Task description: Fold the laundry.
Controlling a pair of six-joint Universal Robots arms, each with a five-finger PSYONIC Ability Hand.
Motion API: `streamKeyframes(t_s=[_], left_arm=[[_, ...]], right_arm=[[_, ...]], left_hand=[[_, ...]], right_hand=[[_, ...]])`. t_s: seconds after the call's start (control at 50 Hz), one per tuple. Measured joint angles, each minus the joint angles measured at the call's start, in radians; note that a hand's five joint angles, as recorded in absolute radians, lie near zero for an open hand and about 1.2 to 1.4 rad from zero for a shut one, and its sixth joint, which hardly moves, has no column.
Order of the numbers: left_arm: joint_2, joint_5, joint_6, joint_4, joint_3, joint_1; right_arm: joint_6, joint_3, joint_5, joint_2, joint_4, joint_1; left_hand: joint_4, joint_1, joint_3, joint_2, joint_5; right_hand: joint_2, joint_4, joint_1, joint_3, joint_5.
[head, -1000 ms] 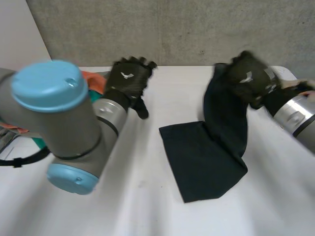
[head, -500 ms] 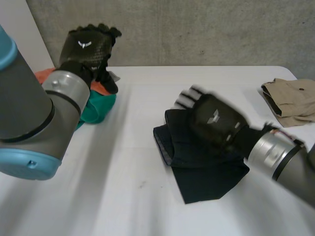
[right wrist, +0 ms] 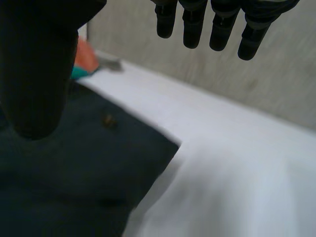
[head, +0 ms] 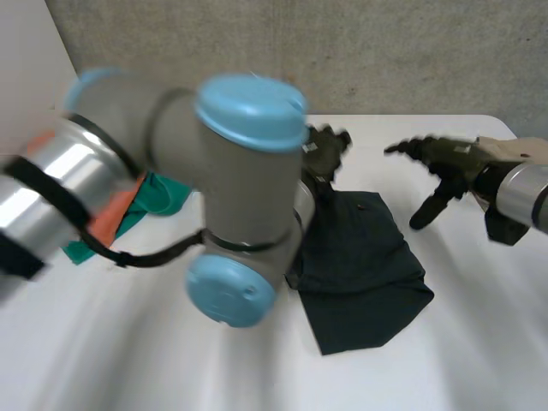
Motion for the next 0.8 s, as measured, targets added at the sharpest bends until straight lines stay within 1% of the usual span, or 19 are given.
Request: streamKeyframes(t_s=[0.12,0.24,0.26,0.34,0.4,0.44,0.54,0.66,0.8], left_arm=[[-0.164,0.002,0.009,-0.065,0.125,-0.018],[-0.237,-0.042,0.020,-0.137,0.160,-0.017],[-0.252,-0.074,0.026,-0.165,0.160,-0.016],[-0.261,-0.148,0.052,-0.208,0.147,-0.017],[-0.254,-0.193,0.085,-0.233,0.131,-0.021],[-0.245,-0.210,0.103,-0.245,0.121,-0.025],[-0.196,-0.225,0.131,-0.268,0.091,-0.042],[-0.095,-0.207,0.135,-0.272,0.059,-0.064],[0.025,-0.154,0.156,-0.245,0.043,-0.053]], right_arm=[[-0.063,-0.043,0.001,0.122,0.067,0.023],[-0.097,-0.038,0.006,0.176,0.054,0.041],[-0.114,-0.029,0.010,0.190,0.040,0.050],[-0.173,-0.005,0.032,0.209,-0.001,0.068],[-0.238,0.013,0.060,0.217,-0.039,0.079],[-0.274,0.020,0.075,0.219,-0.060,0.083],[-0.342,0.030,0.098,0.210,-0.111,0.085],[-0.387,0.059,0.092,0.163,-0.177,0.087],[-0.475,0.214,0.056,0.013,-0.330,0.092]], left_hand=[[0.000,0.000,0.000,0.000,0.000],[0.000,0.000,-0.001,0.000,0.000],[0.000,0.000,-0.001,0.000,0.000],[0.000,-0.001,0.000,0.000,0.000],[0.000,-0.027,0.000,0.000,0.000],[0.000,-0.039,0.000,0.000,0.000],[0.000,-0.043,0.000,0.000,0.000],[0.000,-0.043,0.000,0.000,0.000],[0.000,-0.043,0.000,0.000,0.000]], right_hand=[[0.000,0.000,0.000,0.000,-0.002],[0.000,0.000,0.000,0.000,0.000],[0.000,0.000,0.000,0.000,0.000],[0.000,0.000,0.000,0.000,0.000],[-0.007,0.000,-0.011,0.000,0.000],[-0.007,0.000,-0.016,0.000,0.000],[-0.007,0.000,-0.016,0.000,0.000],[-0.007,0.000,-0.016,0.000,0.000],[-0.007,0.000,-0.016,0.000,0.000]])
